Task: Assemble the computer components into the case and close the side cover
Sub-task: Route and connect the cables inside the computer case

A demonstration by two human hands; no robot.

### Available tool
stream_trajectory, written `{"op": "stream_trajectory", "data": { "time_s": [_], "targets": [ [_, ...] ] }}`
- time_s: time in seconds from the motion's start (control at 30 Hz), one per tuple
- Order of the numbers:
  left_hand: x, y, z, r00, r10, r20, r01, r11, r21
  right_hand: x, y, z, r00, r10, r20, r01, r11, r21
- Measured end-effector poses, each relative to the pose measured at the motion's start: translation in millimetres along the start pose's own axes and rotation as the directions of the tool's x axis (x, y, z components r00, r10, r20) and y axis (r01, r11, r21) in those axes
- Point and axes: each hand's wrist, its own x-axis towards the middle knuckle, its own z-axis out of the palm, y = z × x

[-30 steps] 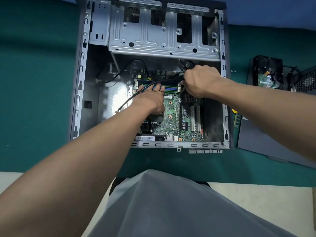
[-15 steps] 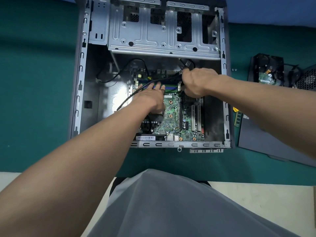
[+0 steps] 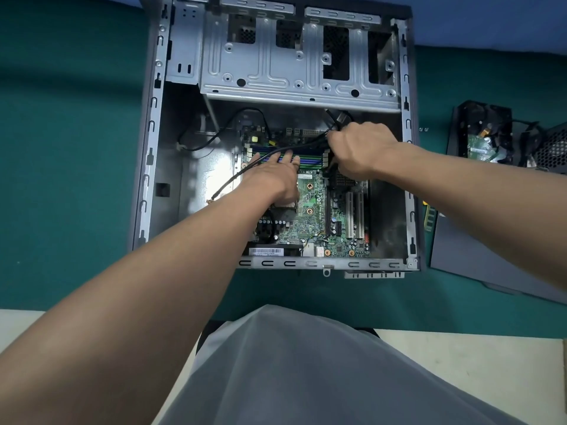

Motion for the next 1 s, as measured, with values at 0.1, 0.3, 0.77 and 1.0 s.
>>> {"op": "stream_trajectory", "data": {
  "time_s": [0.1, 0.3, 0.77, 1.0],
  "targets": [
    [1, -1, 0, 1.0, -0.003, -0.001, 0.003, 1.0, -0.003, -1, -3, 1, 0.998, 0.029, -0.061, -0.03, 0.999, -0.026],
    [2, -2, 3, 1.0, -0.002, -0.017, 0.002, 1.0, -0.008, 5, -10, -1, 1.0, -0.001, -0.005, 0.001, 0.998, -0.058],
    [3, 0, 4, 0.999, -0.032, -0.034, 0.031, 0.999, -0.025, 20, -22, 10, 0.967, 0.254, -0.009, -0.232, 0.898, 0.374],
    [2, 3, 2, 0.999, -0.044, -0.026, 0.045, 0.997, 0.056, 10, -37, 2, 0.932, 0.362, 0.0, -0.329, 0.848, 0.415]
  ]
}}
